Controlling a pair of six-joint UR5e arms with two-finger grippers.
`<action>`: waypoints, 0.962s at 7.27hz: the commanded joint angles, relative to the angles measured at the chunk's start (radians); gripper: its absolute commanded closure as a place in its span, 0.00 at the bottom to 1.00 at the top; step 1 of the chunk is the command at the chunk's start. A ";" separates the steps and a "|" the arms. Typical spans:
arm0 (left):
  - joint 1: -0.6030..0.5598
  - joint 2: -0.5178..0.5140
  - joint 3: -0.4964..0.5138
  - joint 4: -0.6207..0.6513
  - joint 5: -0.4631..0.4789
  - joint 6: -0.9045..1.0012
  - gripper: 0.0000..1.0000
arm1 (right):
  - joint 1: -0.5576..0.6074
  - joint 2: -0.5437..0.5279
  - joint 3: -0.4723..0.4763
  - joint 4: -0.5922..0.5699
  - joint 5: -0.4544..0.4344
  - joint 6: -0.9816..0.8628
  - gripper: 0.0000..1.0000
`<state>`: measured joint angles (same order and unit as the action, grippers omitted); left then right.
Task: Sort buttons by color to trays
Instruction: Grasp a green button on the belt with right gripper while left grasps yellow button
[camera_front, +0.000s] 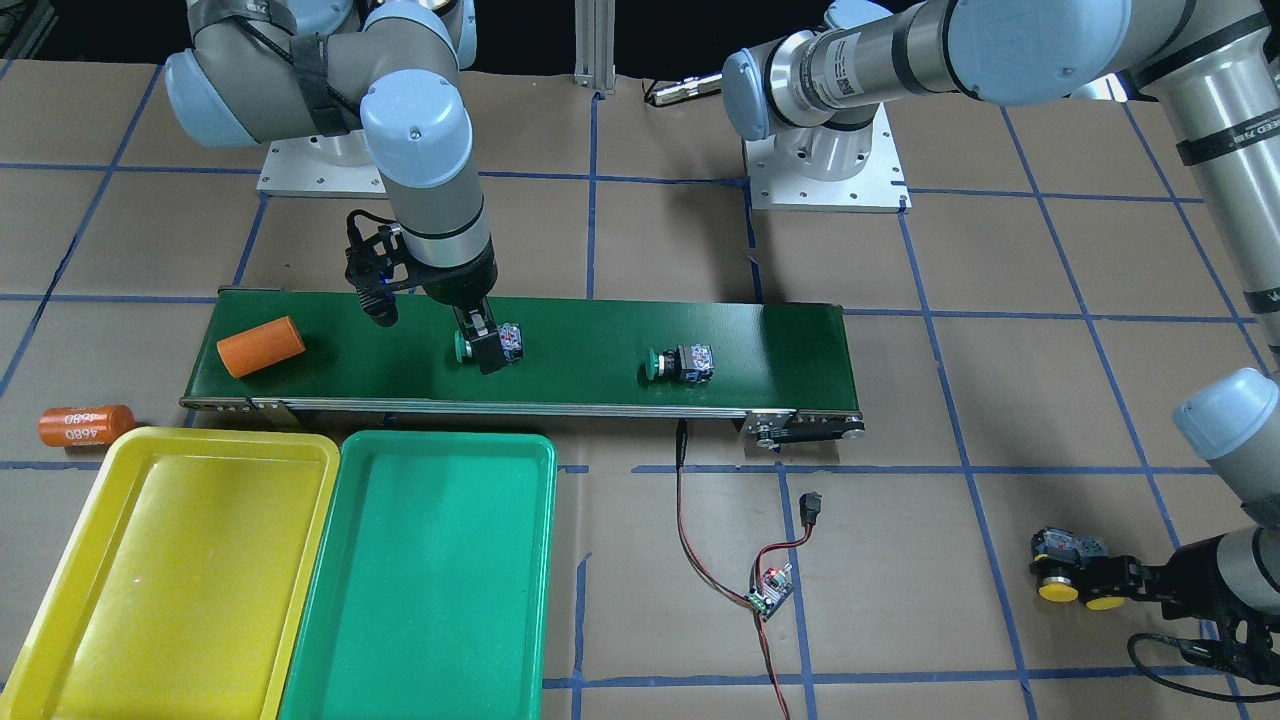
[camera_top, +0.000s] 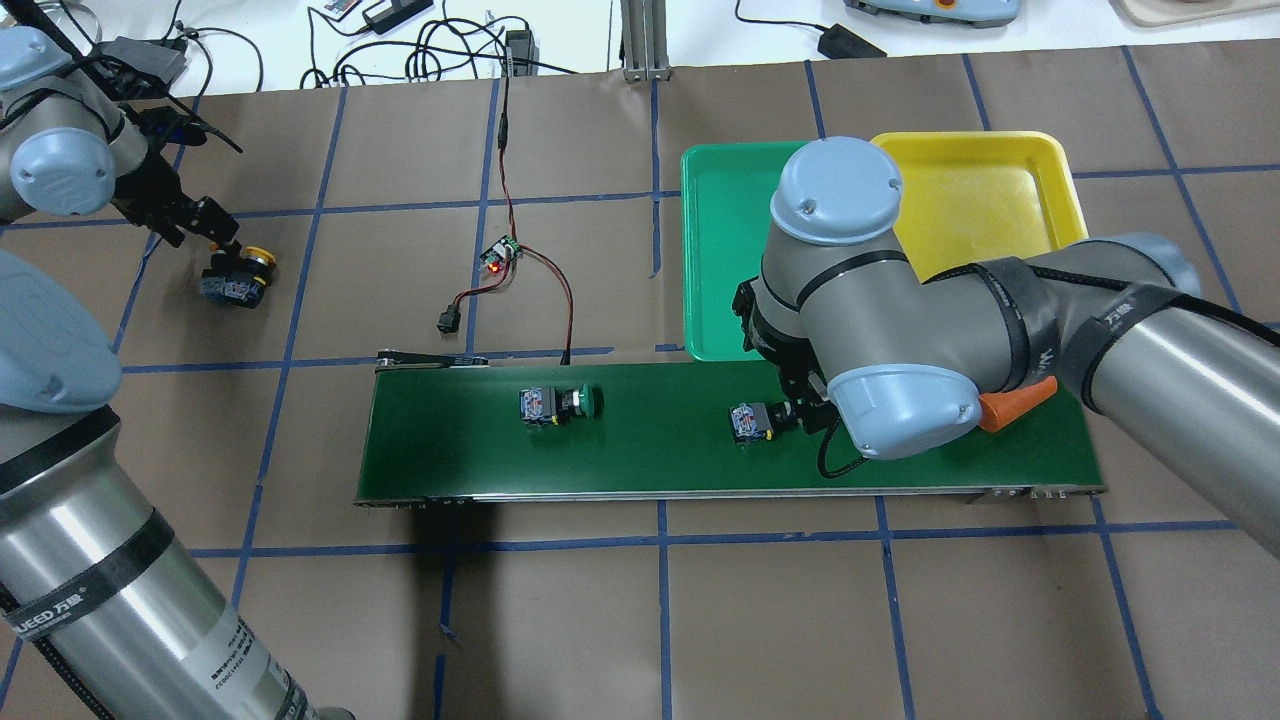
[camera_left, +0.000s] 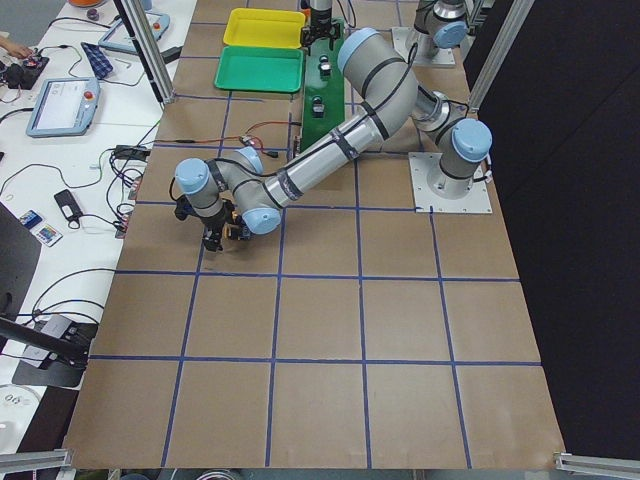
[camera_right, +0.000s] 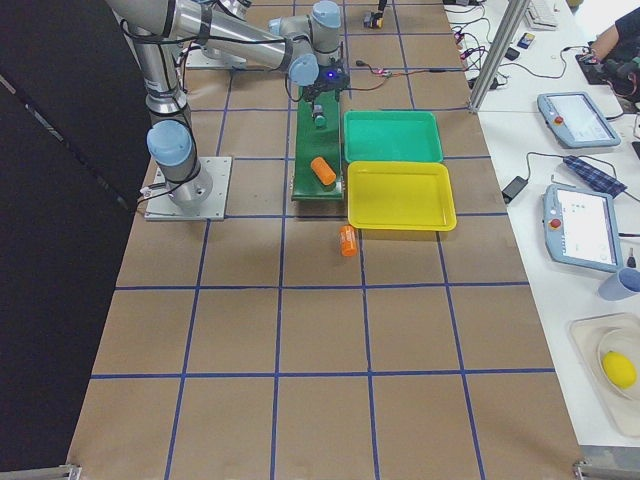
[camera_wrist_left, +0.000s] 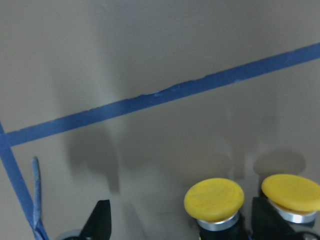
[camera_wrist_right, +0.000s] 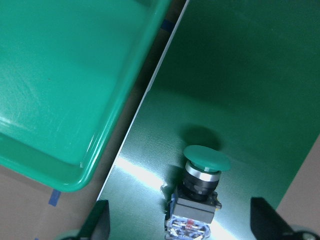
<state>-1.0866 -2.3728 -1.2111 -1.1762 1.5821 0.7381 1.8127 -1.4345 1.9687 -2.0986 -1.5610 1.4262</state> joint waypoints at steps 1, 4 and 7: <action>0.008 -0.002 -0.010 0.000 -0.010 -0.002 0.05 | 0.000 0.041 -0.001 -0.001 0.001 0.045 0.00; 0.007 0.013 -0.015 -0.020 -0.004 -0.009 1.00 | -0.007 0.068 0.007 0.047 -0.002 0.057 0.09; 0.008 0.047 -0.007 -0.054 -0.001 -0.006 1.00 | -0.035 0.060 0.006 0.075 0.016 0.045 1.00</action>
<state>-1.0764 -2.3494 -1.2230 -1.2046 1.5794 0.7333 1.7864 -1.3716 1.9768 -2.0284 -1.5507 1.4754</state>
